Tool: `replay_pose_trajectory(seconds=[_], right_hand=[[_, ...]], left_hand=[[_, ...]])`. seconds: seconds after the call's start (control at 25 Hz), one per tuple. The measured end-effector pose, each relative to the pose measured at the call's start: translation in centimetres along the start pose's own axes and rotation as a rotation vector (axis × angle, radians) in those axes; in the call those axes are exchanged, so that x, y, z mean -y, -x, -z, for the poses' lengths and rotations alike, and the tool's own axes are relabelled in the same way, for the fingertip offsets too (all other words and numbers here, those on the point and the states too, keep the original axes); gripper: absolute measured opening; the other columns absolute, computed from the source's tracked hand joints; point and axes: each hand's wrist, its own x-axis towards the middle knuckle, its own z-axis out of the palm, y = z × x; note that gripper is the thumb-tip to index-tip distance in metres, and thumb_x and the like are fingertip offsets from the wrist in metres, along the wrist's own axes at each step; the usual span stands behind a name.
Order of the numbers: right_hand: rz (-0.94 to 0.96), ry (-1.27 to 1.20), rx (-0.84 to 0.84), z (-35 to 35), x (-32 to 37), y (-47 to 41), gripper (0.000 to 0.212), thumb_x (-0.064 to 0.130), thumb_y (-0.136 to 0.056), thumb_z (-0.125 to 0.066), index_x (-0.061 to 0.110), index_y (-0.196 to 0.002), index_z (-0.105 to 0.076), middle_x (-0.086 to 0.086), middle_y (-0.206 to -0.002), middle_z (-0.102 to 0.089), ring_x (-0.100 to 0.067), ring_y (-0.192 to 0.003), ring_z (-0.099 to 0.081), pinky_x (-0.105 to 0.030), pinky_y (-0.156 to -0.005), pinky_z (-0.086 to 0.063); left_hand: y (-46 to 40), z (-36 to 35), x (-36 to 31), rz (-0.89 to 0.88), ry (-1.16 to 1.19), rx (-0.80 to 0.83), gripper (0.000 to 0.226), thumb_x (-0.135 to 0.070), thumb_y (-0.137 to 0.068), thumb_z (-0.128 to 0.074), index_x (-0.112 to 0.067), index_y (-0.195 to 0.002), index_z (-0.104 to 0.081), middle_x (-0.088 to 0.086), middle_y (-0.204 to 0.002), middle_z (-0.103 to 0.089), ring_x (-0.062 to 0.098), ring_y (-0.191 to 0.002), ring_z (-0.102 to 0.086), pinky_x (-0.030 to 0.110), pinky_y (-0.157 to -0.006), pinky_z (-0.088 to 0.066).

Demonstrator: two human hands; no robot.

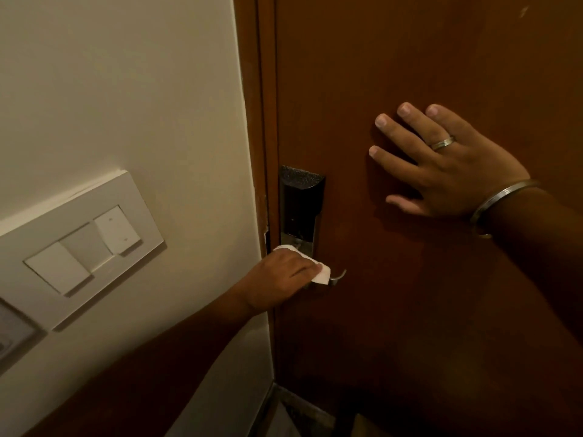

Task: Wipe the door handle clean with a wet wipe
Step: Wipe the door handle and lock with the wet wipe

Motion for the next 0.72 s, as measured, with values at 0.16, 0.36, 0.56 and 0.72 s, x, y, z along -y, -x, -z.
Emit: replay_pose_trajectory(seconds=[0.16, 0.36, 0.56, 0.72], right_hand=[[-0.009, -0.005, -0.012, -0.1, 0.0, 0.0, 0.078, 0.065, -0.093, -0.03, 0.012, -0.15, -0.039, -0.023, -0.16, -0.029, -0.044, -0.146, -0.031, -0.054, -0.118, -0.026], [-0.016, -0.025, -0.032, -0.4, 0.2, 0.1, 0.077, 0.064, -0.094, -0.031, 0.012, -0.149, -0.041, -0.023, -0.159, -0.029, -0.044, -0.146, -0.031, -0.054, -0.118, -0.027], [-0.015, -0.01, -0.011, -0.3, 0.0, 0.2, 0.076, 0.064, -0.094, -0.029, 0.013, -0.149, -0.041, -0.023, -0.16, -0.029, -0.043, -0.146, -0.03, -0.054, -0.119, -0.026], [-0.006, 0.009, 0.021, -0.4, 0.1, 0.3, 0.077, 0.065, -0.095, -0.022, 0.013, -0.151, -0.035, -0.023, -0.161, -0.024, -0.043, -0.148, -0.026, -0.053, -0.12, -0.019]], left_hand=[[1.6, 1.9, 1.6, 0.14, 0.126, 0.136, 0.062, -0.025, -0.088, -0.065, -0.005, -0.141, -0.04, 0.021, -0.143, -0.045, 0.033, -0.134, -0.037, 0.045, -0.11, -0.032], [-0.3, 1.8, -1.3, 0.102, 0.147, 0.23, 0.052, -0.02, -0.09, -0.06, -0.007, -0.138, -0.044, 0.02, -0.141, -0.048, 0.034, -0.131, -0.042, 0.054, -0.107, -0.036], [-0.9, 1.3, -3.1, 0.028, 0.166, 0.115, 0.057, -0.006, -0.077, -0.076, -0.004, -0.128, -0.052, 0.02, -0.13, -0.058, 0.033, -0.119, -0.055, 0.047, -0.099, -0.042], [-0.1, 3.0, 0.0, 0.223, 0.175, 0.107, 0.042, -0.006, -0.074, -0.08, -0.007, -0.113, -0.065, 0.016, -0.114, -0.068, 0.03, -0.104, -0.064, 0.043, -0.088, -0.054]])
